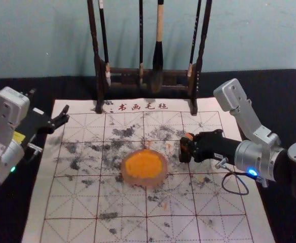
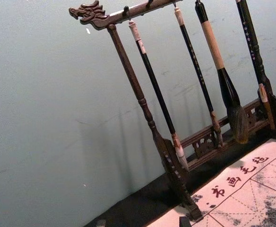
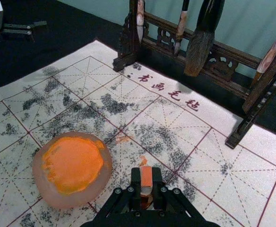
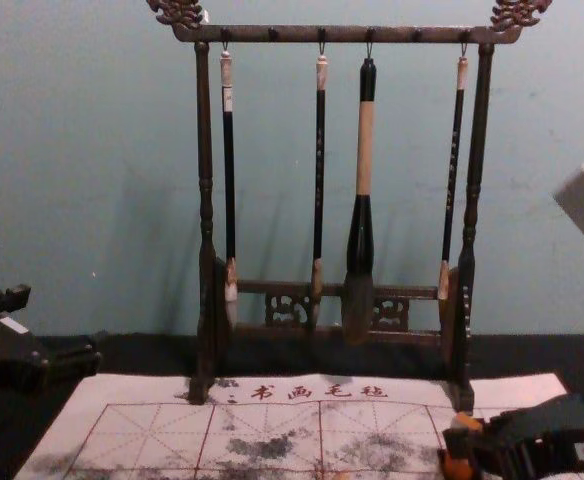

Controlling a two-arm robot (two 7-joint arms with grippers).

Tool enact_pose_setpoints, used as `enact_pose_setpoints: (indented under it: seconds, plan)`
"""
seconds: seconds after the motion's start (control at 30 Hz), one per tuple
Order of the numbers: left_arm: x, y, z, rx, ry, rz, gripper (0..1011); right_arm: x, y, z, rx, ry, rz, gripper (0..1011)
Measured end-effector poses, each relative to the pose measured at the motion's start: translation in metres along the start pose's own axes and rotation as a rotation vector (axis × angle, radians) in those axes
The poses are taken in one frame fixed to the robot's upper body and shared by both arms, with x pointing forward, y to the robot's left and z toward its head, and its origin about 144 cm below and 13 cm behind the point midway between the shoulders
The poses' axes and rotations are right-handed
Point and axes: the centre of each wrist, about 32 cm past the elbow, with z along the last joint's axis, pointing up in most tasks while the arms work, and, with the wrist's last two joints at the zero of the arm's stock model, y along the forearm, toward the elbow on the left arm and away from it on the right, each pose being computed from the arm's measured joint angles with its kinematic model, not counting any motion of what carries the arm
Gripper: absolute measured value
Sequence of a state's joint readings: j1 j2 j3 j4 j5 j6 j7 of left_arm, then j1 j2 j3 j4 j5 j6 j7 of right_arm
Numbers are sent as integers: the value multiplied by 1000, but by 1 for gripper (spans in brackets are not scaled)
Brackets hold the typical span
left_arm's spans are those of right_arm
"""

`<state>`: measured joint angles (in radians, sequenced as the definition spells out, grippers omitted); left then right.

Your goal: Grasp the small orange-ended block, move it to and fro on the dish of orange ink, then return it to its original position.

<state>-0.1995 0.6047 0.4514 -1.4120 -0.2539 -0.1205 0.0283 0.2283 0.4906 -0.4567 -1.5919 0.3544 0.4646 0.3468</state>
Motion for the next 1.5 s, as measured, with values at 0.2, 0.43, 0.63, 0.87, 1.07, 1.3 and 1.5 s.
enact_pose_setpoints:
  seconds: [0.2, 0.43, 0.63, 0.87, 1.07, 1.3, 1.5]
  plan:
    - [0, 0, 0, 0, 0, 0, 1001, 0, 0, 0, 0, 2, 0, 108]
    - [0, 0, 0, 0, 0, 0, 1001, 0, 0, 0, 1, 4, 0, 277]
    - [0, 0, 0, 0, 0, 0, 1001, 0, 0, 0, 1, 5, 1, 481]
    - [0, 0, 0, 0, 0, 0, 1001, 0, -1, 0, 1, 5, 1, 705]
    - [0, 0, 0, 0, 0, 0, 1001, 0, -1, 0, 1, 6, 2, 854]
    - [0, 0, 0, 0, 0, 0, 1001, -2, -10, -2, 196, -62, -68, 1002]
    - [0, 0, 0, 0, 0, 0, 1001, -5, -12, -20, 400, -145, -282, 1002]
